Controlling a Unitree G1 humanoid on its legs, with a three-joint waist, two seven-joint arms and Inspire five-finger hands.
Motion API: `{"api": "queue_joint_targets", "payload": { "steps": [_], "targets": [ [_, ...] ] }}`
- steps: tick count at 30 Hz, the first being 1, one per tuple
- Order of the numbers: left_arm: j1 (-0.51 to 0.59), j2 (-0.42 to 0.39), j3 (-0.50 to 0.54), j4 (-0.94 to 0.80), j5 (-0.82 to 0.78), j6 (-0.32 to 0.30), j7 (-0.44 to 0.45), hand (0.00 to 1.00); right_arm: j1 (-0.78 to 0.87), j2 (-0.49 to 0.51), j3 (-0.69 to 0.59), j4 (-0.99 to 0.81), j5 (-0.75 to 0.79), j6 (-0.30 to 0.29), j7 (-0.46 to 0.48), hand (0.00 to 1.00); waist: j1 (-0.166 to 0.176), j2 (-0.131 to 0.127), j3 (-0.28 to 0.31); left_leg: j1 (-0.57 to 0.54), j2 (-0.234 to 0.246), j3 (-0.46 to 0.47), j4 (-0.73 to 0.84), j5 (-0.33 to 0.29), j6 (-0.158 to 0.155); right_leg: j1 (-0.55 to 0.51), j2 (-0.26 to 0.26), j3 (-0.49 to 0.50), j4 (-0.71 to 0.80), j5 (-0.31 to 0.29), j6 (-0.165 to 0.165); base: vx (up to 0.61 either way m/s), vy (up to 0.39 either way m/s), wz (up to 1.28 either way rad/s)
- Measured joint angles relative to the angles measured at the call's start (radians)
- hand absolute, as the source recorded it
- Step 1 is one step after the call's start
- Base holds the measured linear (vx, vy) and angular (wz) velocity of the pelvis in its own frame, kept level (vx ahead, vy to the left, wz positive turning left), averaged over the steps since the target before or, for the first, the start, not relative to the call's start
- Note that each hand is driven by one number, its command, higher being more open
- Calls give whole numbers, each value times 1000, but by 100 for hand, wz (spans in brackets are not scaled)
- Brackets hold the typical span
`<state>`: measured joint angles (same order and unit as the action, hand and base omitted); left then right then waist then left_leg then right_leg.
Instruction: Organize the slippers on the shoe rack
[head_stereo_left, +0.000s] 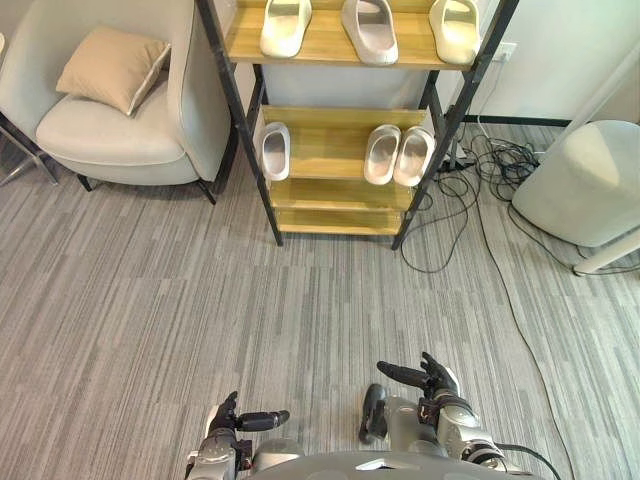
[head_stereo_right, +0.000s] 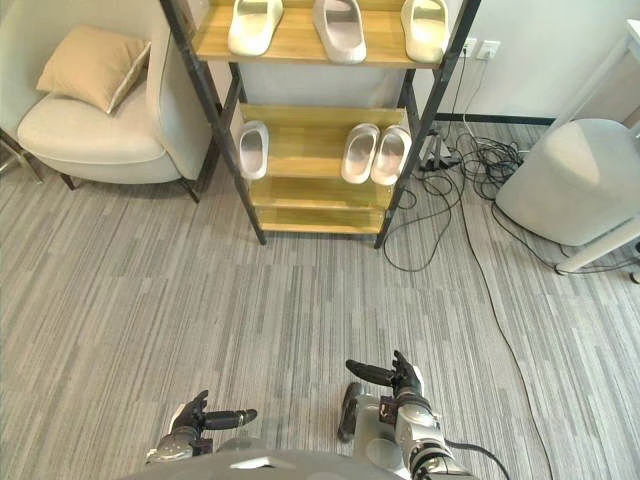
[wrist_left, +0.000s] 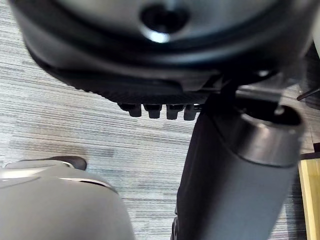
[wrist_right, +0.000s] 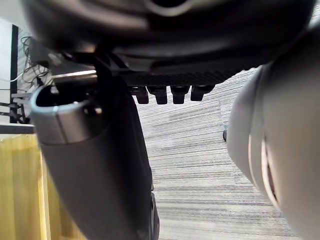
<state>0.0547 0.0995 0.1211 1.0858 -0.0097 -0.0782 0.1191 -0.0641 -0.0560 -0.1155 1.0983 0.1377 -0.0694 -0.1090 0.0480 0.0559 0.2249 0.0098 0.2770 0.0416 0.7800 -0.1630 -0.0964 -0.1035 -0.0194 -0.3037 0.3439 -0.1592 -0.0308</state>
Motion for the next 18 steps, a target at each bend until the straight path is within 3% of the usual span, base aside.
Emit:
{"api": "queue_joint_targets", "payload": {
  "steps": [1,2,3,5,6,7,8,9,10,11,13,14,15,16,18],
  "targets": [
    [0,0,7,-2,0,0,0,100,3,-1,0,-2,0,1,0,100,0,1,2,-16,7,0,38,3,-4,14,5,-1,-9,-2,-2,455,-167,14],
    [8,2,27,-28,-10,-3,2,100,18,0,-1,-5,1,3,-5,100,10,-7,7,-129,32,21,243,-50,1,112,22,-2,-72,-13,-11,361,-100,3],
    [10,1,30,-41,-24,-8,2,100,24,3,-2,-5,3,2,-5,100,16,-21,12,-169,27,40,265,-69,1,145,23,-1,-99,-13,-9,282,-51,0],
    [5,2,22,-72,-29,-24,-3,100,26,5,-3,8,10,4,-8,100,30,-29,18,-260,-14,81,189,-117,6,210,18,9,-162,-6,1,393,34,-16],
    [3,2,21,-83,-30,-26,-6,100,18,9,-3,20,14,9,-10,100,36,-34,22,-287,-55,96,45,-133,6,230,6,19,-182,-4,4,441,125,-34],
    [-3,2,21,-82,-30,-28,-7,100,13,11,-4,25,17,10,-11,100,38,-36,25,-300,-85,99,-93,-125,14,245,-5,30,-193,-5,6,311,178,-40],
    [-8,3,20,-82,-35,-29,-9,100,11,16,-9,25,19,12,-12,100,41,-41,31,-307,-113,99,-220,-99,18,260,-21,40,-202,-14,30,470,273,-45],
    [-11,2,19,-79,-39,-29,-8,100,12,12,-21,26,19,12,-13,100,52,-32,30,-287,-135,97,-365,78,31,277,-28,64,-205,-36,70,316,198,-42],
    [-14,8,19,-76,-39,-28,-9,100,11,17,-19,31,19,14,-13,100,57,-47,34,-265,-153,113,-387,80,88,284,-42,77,-213,-39,80,387,207,-23],
    [-18,24,17,-73,-39,-30,-6,100,11,30,-2,34,19,14,-11,100,52,-83,23,-253,-194,122,-416,75,99,286,-74,88,-235,-35,80,308,148,7],
    [-36,33,17,-56,-39,-23,-7,100,17,36,-1,36,19,17,-10,100,53,-101,18,-255,-220,130,-393,46,123,300,-102,91,-236,-29,89,327,155,15],
    [-36,34,17,-43,-39,-20,-7,100,13,41,-1,35,18,16,-10,100,55,-103,17,-240,-227,136,-382,17,133,301,-113,94,-207,-15,115,315,147,-3],
    [-34,35,18,-35,-40,-18,-8,100,10,44,0,36,18,16,-9,100,57,-102,17,-226,-225,141,-383,5,135,291,-118,99,-169,-16,120,350,163,-24],
    [-24,36,19,-18,-43,-9,-9,100,7,52,1,36,14,16,-5,100,60,-100,18,-175,-218,153,-399,-15,136,246,-130,123,-17,-18,139,302,139,-36],
    [5,44,15,-12,-59,-1,-10,100,8,59,7,32,8,13,0,100,57,-101,15,-76,-216,171,-446,-44,143,120,-180,135,339,13,224,227,88,-29]
  ]
}}
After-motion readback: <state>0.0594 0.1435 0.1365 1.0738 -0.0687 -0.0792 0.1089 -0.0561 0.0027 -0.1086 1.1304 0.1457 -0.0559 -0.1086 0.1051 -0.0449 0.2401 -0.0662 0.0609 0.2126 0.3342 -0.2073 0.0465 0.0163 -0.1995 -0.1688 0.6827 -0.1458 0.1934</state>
